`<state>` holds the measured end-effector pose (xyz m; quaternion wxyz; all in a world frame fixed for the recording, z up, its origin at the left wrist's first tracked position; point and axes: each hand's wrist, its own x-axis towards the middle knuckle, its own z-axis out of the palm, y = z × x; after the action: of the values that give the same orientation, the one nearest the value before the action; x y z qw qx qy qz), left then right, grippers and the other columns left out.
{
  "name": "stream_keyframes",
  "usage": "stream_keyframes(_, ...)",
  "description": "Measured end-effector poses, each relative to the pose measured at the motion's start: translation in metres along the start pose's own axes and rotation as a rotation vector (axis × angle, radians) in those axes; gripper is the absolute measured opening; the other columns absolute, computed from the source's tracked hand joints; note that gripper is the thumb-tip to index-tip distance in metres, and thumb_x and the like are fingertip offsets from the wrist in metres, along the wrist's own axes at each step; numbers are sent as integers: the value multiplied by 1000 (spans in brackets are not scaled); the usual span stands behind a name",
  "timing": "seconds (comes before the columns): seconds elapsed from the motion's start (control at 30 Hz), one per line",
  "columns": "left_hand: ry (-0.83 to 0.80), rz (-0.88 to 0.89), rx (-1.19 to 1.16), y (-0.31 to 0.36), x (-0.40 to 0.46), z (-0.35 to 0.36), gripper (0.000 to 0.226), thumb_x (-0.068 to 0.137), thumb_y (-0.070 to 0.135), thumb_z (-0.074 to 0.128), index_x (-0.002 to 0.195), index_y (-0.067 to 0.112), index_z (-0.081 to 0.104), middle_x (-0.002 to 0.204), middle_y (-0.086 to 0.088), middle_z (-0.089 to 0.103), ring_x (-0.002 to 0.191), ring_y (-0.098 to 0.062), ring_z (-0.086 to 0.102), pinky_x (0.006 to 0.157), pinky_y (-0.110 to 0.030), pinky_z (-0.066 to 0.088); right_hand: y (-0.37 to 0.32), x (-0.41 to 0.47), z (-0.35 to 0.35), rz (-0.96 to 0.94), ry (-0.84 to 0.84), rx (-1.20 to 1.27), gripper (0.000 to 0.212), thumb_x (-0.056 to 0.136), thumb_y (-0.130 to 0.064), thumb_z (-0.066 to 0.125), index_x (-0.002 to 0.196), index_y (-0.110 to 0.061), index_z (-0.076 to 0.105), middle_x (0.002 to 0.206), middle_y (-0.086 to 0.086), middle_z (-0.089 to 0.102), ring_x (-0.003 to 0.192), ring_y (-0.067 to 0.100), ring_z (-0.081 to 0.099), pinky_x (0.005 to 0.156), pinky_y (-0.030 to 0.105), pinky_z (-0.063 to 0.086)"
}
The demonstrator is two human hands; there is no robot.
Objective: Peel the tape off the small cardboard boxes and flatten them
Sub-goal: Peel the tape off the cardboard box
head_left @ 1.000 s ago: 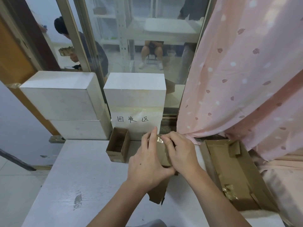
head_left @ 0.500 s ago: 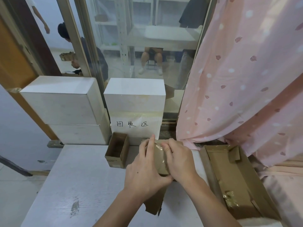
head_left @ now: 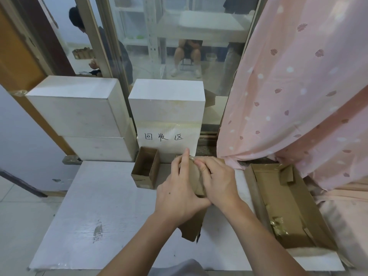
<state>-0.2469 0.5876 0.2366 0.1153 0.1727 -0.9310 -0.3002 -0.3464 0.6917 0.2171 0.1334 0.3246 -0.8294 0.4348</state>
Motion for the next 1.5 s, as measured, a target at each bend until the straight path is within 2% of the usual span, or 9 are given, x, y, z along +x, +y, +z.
stream_keyframes(0.17,2,-31,-40,-1,-2,1,134,61,74,75,159,41,-10,156,17,18,119,-16,62,85,-35,55,3,3,-2,137,-17,8,44,102,-64,30,104,-33,61,87,-6,71,80,20,67,68,49,54)
stream_keyframes(0.3,9,-53,-72,-6,1,-1,133,61,75,74,160,41,-8,155,20,18,116,-14,62,83,-31,50,0,11,-7,84,-183,86,25,102,-51,42,110,-37,62,97,-14,71,90,10,66,79,42,54)
stream_keyframes(0.47,-2,-61,-122,-13,4,-5,137,60,74,79,160,43,-11,154,22,18,123,-13,58,89,-33,50,1,22,-26,81,-414,216,33,90,-43,72,123,-40,69,116,-15,69,111,1,61,99,27,47)
stream_keyframes(0.57,-11,-57,-131,-12,5,-5,138,60,74,80,159,45,-13,155,23,16,125,-13,57,95,-38,51,6,24,-26,90,-388,193,34,85,-41,78,117,-45,69,108,-15,72,104,2,65,94,33,52)
stream_keyframes(0.87,11,27,8,-9,8,6,134,65,74,69,163,28,-9,158,11,18,142,-14,33,96,-35,48,8,13,-9,8,-188,-37,28,98,-52,46,109,-35,66,89,-13,75,78,9,67,70,40,55)
stream_keyframes(1.0,20,34,38,-17,8,8,127,64,72,64,164,26,0,156,5,24,137,-17,37,98,-34,46,8,17,-14,72,-326,62,32,101,-45,50,127,-34,67,111,-15,74,103,5,66,91,36,53)
stream_keyframes(1.1,13,18,-25,-25,8,8,122,64,68,64,163,26,7,155,7,24,141,-17,34,104,-37,47,9,20,-20,178,-550,198,66,94,-41,69,153,-35,39,136,-22,62,128,-7,50,110,19,37)
stream_keyframes(1.27,51,63,-69,-29,13,9,117,62,62,71,160,23,18,152,3,27,141,-20,34,108,-44,45,7,8,-7,106,-266,154,37,84,-41,78,119,-30,72,121,-17,68,116,1,59,103,33,48)
stream_keyframes(1.5,133,45,-140,-21,11,21,105,61,64,77,146,25,31,143,9,31,134,-11,36,111,-36,39,1,-1,2,-5,-82,-77,32,96,-48,56,97,-24,77,92,-11,74,87,11,66,75,39,55)
